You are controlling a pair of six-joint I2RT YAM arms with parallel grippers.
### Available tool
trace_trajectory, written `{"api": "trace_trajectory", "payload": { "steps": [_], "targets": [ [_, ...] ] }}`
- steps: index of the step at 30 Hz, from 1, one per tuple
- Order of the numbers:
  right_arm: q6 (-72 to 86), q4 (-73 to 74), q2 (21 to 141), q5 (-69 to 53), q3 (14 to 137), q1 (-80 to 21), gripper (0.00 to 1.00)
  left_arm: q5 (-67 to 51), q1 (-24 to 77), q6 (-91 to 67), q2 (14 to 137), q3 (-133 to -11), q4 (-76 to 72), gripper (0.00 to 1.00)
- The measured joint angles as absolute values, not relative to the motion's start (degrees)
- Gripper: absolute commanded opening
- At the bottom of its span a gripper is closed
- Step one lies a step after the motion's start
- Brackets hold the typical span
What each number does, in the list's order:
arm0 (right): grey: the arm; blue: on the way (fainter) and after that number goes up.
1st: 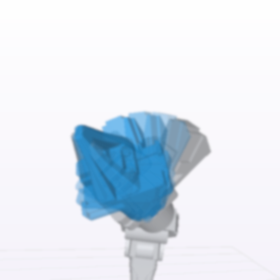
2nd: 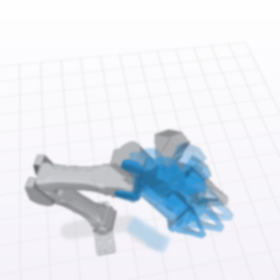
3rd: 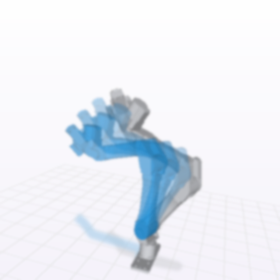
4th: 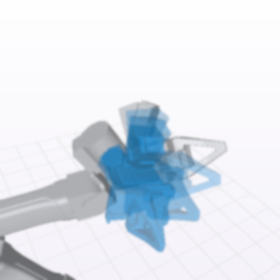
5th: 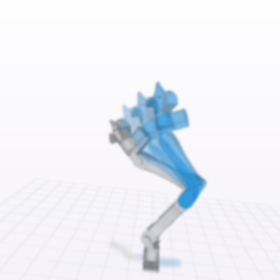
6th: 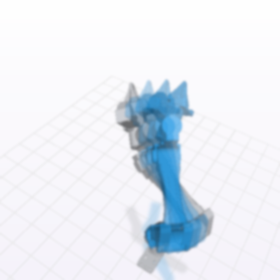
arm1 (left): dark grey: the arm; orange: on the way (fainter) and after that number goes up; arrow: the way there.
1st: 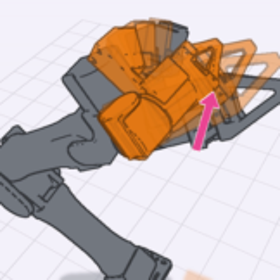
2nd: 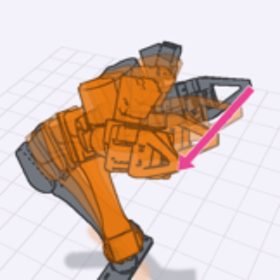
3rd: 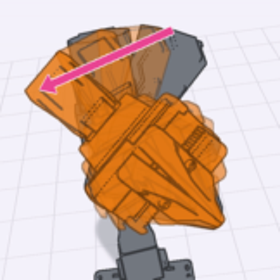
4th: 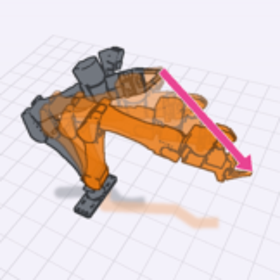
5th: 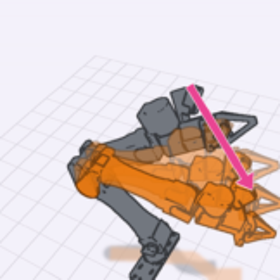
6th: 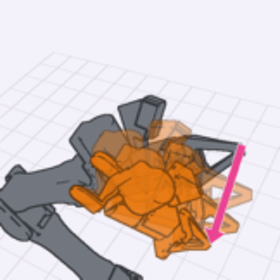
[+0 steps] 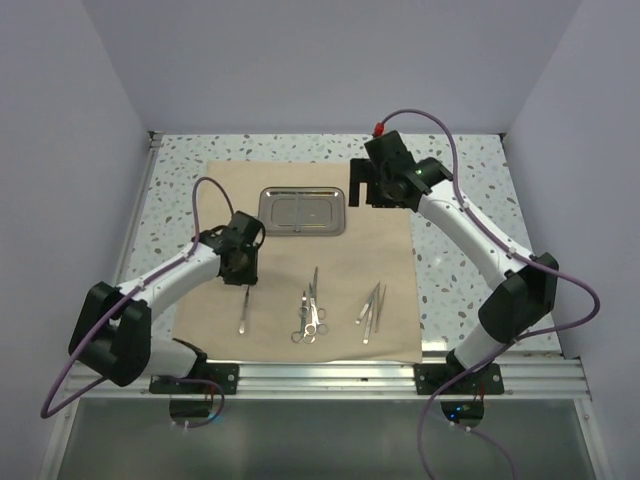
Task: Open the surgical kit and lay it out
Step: Place the medical item in the surgical kit, then pick up the medical item from the container.
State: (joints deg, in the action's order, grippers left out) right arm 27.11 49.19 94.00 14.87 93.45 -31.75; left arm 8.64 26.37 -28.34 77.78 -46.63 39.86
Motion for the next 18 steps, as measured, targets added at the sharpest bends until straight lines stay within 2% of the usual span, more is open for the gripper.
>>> {"api": "trace_trajectory", "payload": {
  "steps": [2,5,10,18],
  "targets": [
    [27.2,49.4,93.0,15.3,91.5,-31.6,0.99,9.0,26.4,-29.2,77.7,-46.7,39.1,0.55],
    [27.1,50.2,90.2,16.0,87.8,-31.4,0.98,9.8,26.4,-29.5,77.8,-49.1,39.0,0.56],
    [27.1,51.5,84.1,17.6,82.8,-31.4,0.98,11.8,26.4,-28.9,82.6,-60.0,38.2,0.45],
    [28.5,53.6,75.7,19.9,76.8,-31.4,0.98,12.2,26.4,-27.2,104.5,-80.5,35.2,0.36]
  ]
}}
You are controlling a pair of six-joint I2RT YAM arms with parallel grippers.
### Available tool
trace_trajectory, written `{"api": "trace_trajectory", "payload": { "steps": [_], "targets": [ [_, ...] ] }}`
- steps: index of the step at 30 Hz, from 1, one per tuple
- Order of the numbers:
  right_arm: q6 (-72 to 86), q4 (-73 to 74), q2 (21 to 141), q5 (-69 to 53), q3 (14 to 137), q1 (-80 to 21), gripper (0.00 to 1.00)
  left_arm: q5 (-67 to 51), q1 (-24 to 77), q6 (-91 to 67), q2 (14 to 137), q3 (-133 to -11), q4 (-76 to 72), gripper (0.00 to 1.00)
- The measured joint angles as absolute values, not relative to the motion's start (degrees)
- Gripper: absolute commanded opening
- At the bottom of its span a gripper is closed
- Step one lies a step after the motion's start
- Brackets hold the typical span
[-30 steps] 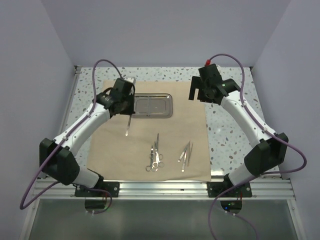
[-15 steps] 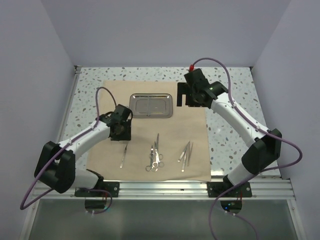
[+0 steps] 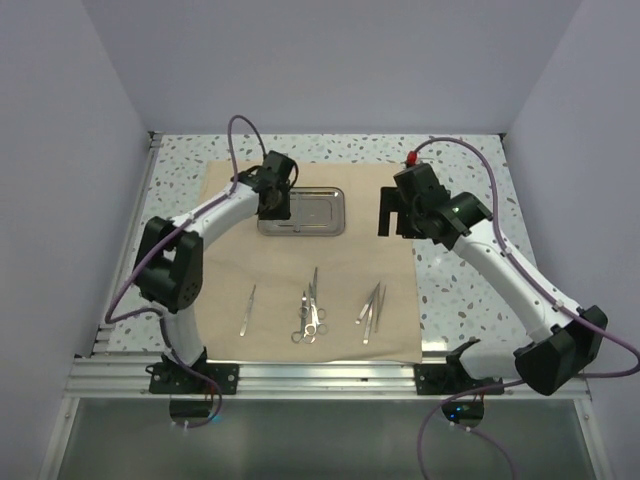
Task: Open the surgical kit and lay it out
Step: Pick up the medical item from the container.
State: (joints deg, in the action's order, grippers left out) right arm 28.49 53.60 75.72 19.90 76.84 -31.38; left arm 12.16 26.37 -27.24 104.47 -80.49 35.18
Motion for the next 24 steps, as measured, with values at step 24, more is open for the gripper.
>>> {"api": "trace_trajectory", "payload": {
  "steps": [24],
  "targets": [
    [29.4,57.9,71.9,25.0,73.6,-31.0,0.98,9.8,26.4,-25.7,122.3,-92.8,35.2,0.32]
  ]
}}
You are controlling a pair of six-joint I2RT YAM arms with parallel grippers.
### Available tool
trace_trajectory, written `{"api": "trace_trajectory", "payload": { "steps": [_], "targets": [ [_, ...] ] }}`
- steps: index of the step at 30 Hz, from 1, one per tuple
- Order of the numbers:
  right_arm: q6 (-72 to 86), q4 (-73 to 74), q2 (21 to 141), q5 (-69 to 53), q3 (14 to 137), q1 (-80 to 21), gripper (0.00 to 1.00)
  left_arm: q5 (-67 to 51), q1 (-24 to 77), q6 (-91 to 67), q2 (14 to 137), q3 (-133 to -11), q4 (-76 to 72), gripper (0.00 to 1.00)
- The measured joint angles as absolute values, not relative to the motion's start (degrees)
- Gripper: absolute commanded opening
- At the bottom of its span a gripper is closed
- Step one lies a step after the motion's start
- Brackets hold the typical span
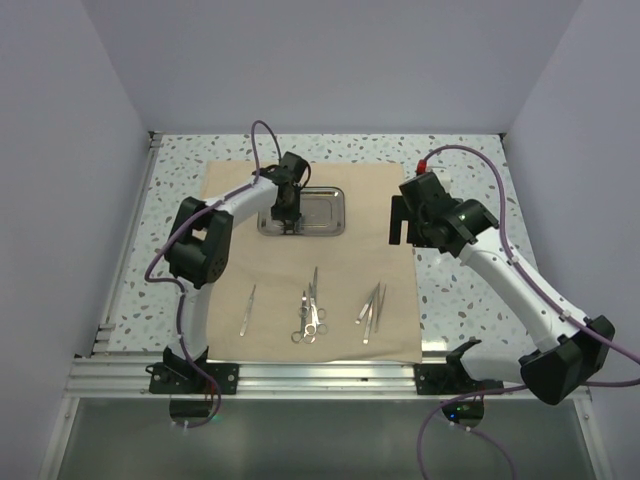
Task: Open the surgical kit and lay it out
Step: Pick up the medical item from the container.
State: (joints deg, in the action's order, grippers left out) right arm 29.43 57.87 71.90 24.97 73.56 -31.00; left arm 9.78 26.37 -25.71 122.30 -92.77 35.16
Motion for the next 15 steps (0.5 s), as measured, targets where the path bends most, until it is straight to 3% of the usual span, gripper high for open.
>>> {"api": "trace_trajectory", "payload": {
  "steps": [15],
  "targets": [
    [29.3,57.6,72.5,25.0,73.3,-30.9,0.98,8.9,26.4,-25.9,121.5,-96.1,35.7,0.31]
  ]
}}
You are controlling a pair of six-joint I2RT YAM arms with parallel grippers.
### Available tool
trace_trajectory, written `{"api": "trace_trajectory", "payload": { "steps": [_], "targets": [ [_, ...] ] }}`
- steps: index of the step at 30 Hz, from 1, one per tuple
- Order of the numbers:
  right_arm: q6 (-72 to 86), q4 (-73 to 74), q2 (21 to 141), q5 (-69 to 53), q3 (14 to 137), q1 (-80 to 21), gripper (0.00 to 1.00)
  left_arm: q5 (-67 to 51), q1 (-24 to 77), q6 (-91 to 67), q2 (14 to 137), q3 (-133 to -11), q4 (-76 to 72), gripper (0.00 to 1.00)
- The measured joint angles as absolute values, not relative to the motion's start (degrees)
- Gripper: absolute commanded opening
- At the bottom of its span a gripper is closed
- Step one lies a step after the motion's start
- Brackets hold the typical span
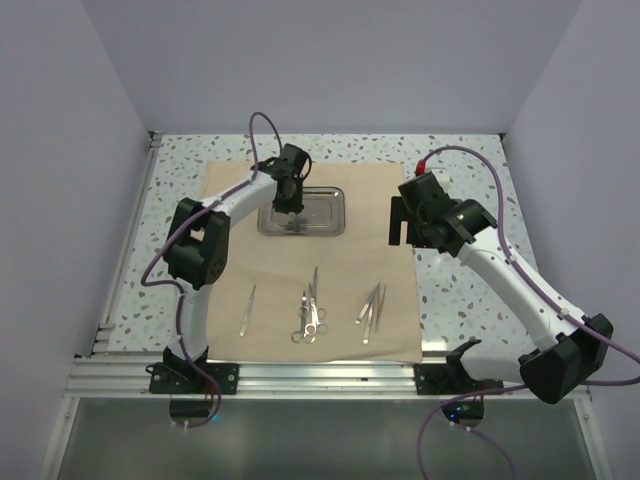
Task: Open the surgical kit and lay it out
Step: Pick up the medical item from the container.
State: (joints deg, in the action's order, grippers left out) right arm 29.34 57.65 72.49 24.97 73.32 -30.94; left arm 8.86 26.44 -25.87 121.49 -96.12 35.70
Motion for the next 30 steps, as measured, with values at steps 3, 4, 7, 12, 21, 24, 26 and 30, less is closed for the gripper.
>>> {"api": "trace_trajectory", "payload": {
  "steps": [3,4,7,12,21,24,26,30],
  "targets": [
    [29.3,57.5,72.5,24.9,72.7,-30.9,0.98,8.8,26.7,-25.9,121.5,-96.1,35.7,0.30],
    [29.3,57.6,72.5,24.9,72.6,-30.8,0.98,8.8,26.8,-25.9,121.5,-96.0,35.7,0.30],
    [29.3,57.4,72.6,24.9,72.6,-30.7,0.98,8.8,27.0,-25.9,121.5,-95.4,35.6,0.29],
    [28.9,57.4,72.6,24.9,72.5,-30.4,0.98,8.8,27.6,-25.9,121.5,-94.1,35.8,0.28],
    [28.4,57.4,72.6,24.9,72.1,-29.8,0.98,10.1,28.6,-26.0,121.8,-92.2,36.5,0.24],
    [28.4,57.3,72.6,24.9,72.1,-29.5,0.98,10.7,28.7,-26.2,120.6,-89.4,35.6,0.22],
    [28.4,57.3,72.6,24.8,72.1,-29.4,0.98,11.0,28.7,-26.4,119.5,-87.5,34.4,0.22],
    [28.4,57.1,72.6,24.6,72.1,-29.2,0.98,11.2,28.7,-26.5,118.8,-86.1,33.1,0.22]
  ]
}}
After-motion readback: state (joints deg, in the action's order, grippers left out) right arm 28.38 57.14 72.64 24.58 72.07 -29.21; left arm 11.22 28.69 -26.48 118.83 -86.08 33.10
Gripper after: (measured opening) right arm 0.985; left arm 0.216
